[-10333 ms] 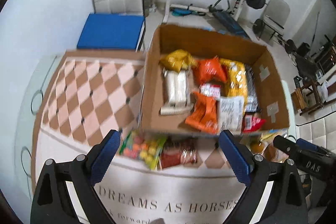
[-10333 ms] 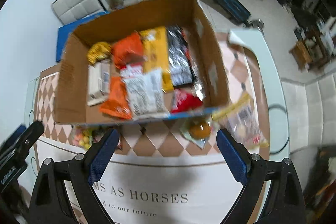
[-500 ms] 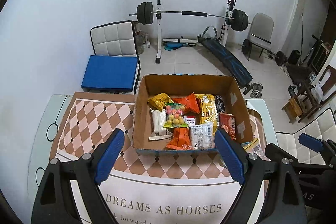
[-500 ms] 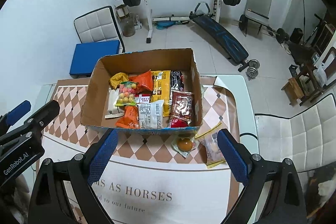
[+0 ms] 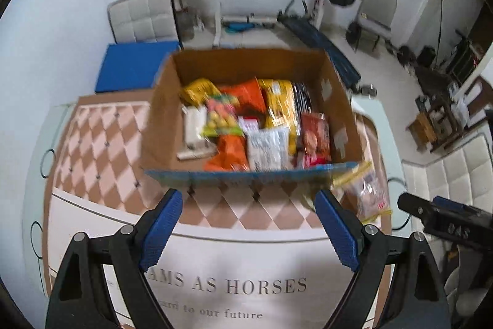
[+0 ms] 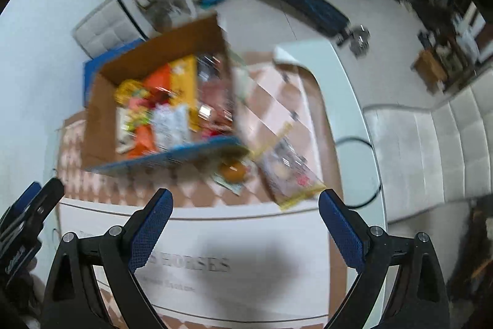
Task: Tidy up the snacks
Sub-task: 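Grasp the round egg-yolk pastry with left tool while right tool grasps clear pastry bag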
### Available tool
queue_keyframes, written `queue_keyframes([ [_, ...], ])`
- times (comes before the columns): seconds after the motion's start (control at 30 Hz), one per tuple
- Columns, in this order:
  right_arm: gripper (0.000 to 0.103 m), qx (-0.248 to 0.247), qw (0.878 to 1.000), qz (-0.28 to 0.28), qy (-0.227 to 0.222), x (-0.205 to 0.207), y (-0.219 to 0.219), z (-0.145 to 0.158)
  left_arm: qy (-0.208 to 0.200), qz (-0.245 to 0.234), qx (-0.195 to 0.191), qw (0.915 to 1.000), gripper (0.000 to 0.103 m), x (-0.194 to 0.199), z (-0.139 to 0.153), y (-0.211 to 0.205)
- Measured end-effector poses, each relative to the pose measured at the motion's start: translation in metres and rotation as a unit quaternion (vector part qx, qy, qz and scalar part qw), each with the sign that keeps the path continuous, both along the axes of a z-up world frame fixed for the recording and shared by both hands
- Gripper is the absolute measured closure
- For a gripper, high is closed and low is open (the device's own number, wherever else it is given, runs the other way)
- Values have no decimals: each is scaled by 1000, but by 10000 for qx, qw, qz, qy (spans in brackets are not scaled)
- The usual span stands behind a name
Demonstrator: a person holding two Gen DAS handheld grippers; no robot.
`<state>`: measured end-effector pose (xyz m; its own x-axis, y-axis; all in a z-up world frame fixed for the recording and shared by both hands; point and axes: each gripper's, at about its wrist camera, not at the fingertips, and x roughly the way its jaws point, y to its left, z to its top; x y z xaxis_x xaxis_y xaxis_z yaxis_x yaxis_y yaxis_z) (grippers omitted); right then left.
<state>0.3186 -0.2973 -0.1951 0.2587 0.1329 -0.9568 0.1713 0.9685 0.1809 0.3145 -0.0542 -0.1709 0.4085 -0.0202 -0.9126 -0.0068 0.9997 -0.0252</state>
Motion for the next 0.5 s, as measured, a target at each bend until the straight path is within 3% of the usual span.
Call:
queue_keyframes([
  [0.2,5,-25,9976,-106,690,18,-33,-90,525,-316,30,9981,15,12,-61,-42],
  [0.5,6,-385,9910,487,1184,51,-29,-173,945,-685,163,9930,15,32,-120,-77],
])
